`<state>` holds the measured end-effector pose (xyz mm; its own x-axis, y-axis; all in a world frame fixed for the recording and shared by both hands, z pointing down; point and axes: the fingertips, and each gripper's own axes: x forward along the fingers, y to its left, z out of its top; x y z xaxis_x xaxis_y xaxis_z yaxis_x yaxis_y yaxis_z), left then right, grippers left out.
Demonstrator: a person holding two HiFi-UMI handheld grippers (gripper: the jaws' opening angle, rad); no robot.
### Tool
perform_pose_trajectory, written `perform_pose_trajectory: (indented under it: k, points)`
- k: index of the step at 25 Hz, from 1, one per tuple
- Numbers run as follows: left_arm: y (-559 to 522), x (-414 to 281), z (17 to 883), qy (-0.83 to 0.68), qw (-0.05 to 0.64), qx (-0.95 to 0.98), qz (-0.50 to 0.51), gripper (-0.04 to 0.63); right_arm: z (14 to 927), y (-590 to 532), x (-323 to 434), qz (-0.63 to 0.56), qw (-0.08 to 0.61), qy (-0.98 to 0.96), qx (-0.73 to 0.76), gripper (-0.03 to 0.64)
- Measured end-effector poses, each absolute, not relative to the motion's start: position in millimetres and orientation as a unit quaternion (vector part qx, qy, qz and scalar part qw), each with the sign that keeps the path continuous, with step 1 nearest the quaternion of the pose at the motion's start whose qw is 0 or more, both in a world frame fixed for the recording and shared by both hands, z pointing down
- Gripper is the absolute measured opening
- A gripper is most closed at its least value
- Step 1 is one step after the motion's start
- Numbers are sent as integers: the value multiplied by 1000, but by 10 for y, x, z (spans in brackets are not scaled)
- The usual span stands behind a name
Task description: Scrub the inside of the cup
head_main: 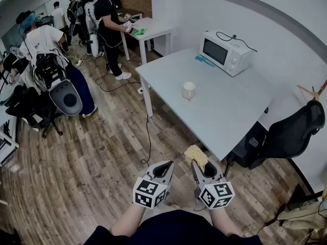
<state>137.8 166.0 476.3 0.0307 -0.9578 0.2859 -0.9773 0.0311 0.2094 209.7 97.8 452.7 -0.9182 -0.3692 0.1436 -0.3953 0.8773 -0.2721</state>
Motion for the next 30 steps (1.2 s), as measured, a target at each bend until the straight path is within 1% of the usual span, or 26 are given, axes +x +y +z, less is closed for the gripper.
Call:
perform_pose_trajectory:
  k: [6, 13, 21, 30]
  points:
    - [1755, 1497, 4783, -701, 176, 691, 36, 17, 4448, 1086, 2269, 144, 35, -968, 204, 176]
    - [1676, 1562, 4768, -705, 171, 687, 33, 17, 4415, 1077, 2376, 125, 41, -971, 199, 176]
    - [1599, 1656, 4809, -712, 169, 681, 32, 17, 4498, 960, 2451, 156, 41, -968, 194, 176]
    - [1627, 1445, 4822, -722, 172, 669, 37, 18, 4557, 953, 2309, 169, 47, -966, 190, 176]
